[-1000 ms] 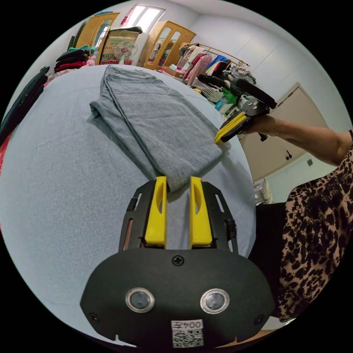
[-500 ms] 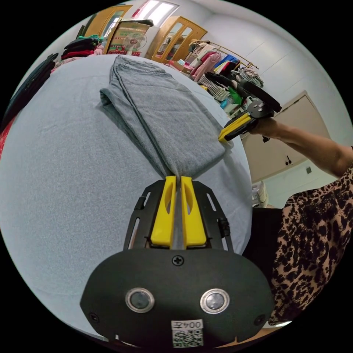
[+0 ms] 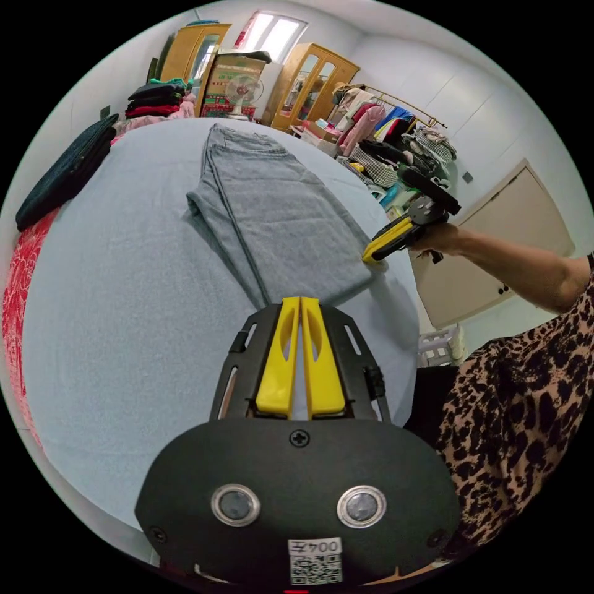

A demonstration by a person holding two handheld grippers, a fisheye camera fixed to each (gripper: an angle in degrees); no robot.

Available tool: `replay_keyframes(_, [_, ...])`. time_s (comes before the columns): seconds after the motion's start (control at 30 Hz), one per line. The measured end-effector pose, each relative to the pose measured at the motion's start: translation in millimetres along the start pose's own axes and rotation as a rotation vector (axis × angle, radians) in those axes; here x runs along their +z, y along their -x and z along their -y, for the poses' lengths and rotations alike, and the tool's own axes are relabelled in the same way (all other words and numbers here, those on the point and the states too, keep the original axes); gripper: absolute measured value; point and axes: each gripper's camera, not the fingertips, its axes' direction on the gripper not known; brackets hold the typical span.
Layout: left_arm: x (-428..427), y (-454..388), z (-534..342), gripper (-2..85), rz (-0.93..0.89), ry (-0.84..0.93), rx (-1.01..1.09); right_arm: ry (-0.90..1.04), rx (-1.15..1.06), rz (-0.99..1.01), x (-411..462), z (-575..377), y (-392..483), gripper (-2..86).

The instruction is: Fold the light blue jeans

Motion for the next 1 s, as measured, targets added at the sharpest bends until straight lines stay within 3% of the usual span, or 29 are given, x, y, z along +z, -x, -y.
replay_keyframes(0.17, [34.9, -20.4, 36.5, 0.1, 0.045, 0.065, -0.019, 0.004, -0.045, 0.027, -2.7, -11.8, -9.5, 3.7])
replay_keyframes(0.4, [106.0, -46.3, 66.8, 0.1, 0.147, 0.299, -0.005, 0.07, -0.114, -0.061, -8.3, -20.9, -4.6, 3.6])
replay_keyframes(1.0, [147.2, -70.2, 97.5, 0.1, 0.253, 0.446, -0.137, 0.095, -0.19, -0.08, -40.0, -69.7, -35.8, 3.6])
